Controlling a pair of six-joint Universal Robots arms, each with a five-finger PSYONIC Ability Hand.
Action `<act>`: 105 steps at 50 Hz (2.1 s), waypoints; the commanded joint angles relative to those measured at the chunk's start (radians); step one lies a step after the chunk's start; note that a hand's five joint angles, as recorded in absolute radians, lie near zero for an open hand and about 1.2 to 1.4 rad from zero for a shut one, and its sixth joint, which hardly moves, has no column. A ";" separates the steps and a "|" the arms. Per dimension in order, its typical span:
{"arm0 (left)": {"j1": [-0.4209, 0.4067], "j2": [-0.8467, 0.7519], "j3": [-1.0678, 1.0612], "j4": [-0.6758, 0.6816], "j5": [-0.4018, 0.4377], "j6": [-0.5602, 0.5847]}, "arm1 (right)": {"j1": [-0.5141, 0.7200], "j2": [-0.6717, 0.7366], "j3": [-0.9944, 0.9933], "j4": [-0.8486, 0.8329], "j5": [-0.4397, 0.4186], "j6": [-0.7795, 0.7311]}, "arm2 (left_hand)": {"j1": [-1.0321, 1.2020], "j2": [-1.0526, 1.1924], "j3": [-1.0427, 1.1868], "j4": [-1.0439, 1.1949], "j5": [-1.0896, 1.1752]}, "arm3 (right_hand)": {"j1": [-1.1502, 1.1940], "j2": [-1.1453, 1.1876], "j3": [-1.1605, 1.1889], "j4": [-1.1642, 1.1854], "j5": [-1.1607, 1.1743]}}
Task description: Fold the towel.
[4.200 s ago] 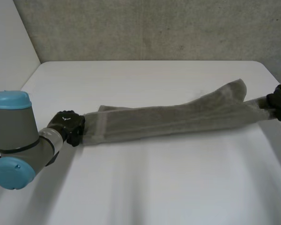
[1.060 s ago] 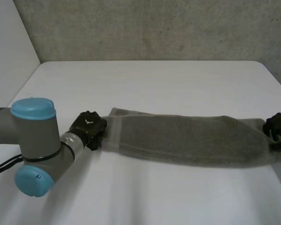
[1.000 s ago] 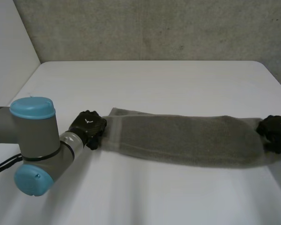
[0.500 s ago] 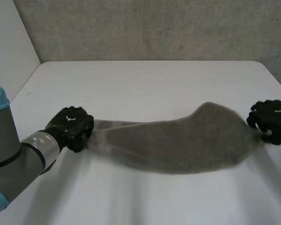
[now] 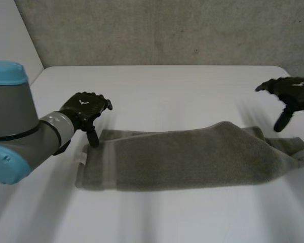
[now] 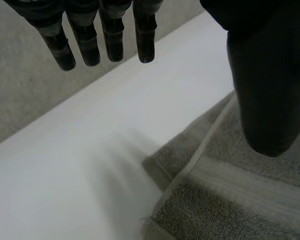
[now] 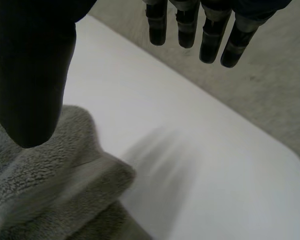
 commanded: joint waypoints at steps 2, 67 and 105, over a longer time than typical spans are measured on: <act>-0.007 -0.169 0.095 -0.007 -0.048 0.001 | 0.124 0.203 -0.120 0.002 0.097 -0.003 | 0.035 0.044 -0.044 -0.052 0.029 | -0.059 -0.072 -0.006 -0.006 -0.060; -0.022 -0.258 0.087 0.036 -0.140 -0.028 | 0.122 -0.114 0.167 0.016 -0.143 -0.127 | 0.123 0.132 -0.044 -0.052 0.117 | 1.163 1.150 -0.006 -0.006 1.162; -0.019 0.021 -0.058 0.012 -0.168 -0.040 | 0.043 -0.215 0.227 0.032 -0.119 -0.143 | 1.121 1.130 -0.044 -0.052 1.115 | 1.163 1.150 -0.006 -0.006 1.162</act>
